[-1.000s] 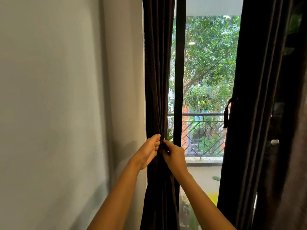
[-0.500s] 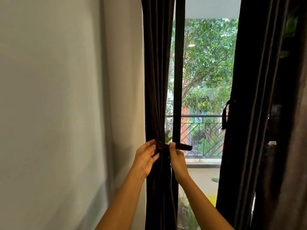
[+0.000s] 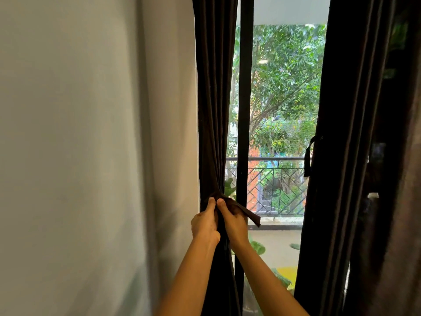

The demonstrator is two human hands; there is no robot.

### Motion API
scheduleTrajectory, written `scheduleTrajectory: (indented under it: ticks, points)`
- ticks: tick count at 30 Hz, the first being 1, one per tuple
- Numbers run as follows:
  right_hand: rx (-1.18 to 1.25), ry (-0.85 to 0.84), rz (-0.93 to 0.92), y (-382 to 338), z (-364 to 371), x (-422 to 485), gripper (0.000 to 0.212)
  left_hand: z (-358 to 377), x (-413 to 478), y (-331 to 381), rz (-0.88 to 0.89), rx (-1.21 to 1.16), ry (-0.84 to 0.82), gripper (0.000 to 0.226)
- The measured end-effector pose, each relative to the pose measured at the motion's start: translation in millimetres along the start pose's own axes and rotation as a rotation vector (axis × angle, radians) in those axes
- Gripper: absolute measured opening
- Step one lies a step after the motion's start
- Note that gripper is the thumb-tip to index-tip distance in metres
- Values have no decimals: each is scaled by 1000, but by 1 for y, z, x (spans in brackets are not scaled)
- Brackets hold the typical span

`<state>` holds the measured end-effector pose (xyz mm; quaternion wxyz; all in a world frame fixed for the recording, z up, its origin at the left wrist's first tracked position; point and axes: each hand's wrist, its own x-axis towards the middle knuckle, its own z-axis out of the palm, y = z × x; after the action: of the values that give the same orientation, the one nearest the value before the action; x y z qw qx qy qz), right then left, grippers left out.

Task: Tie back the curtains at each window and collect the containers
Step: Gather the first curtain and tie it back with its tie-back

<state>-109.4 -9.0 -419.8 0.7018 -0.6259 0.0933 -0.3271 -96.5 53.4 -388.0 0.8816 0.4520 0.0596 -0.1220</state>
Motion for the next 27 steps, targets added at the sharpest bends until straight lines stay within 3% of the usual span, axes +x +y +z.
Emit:
scheduleTrajectory:
  ticks: [6,16,22,27]
  points:
    - [15,36,0,-5,0,-2,16,-4,2,-11,-11,49,-65,25]
    - [20,61,-99,-8,-5,2,19,2,3,-6,94,-131,-310,23]
    - [-104,116,-48,-2,-2,7,32,3,14,-15,392,139,-100,13]
    - [-138,193,-210,4,10,9,29,4,15,-23,627,303,38,16]
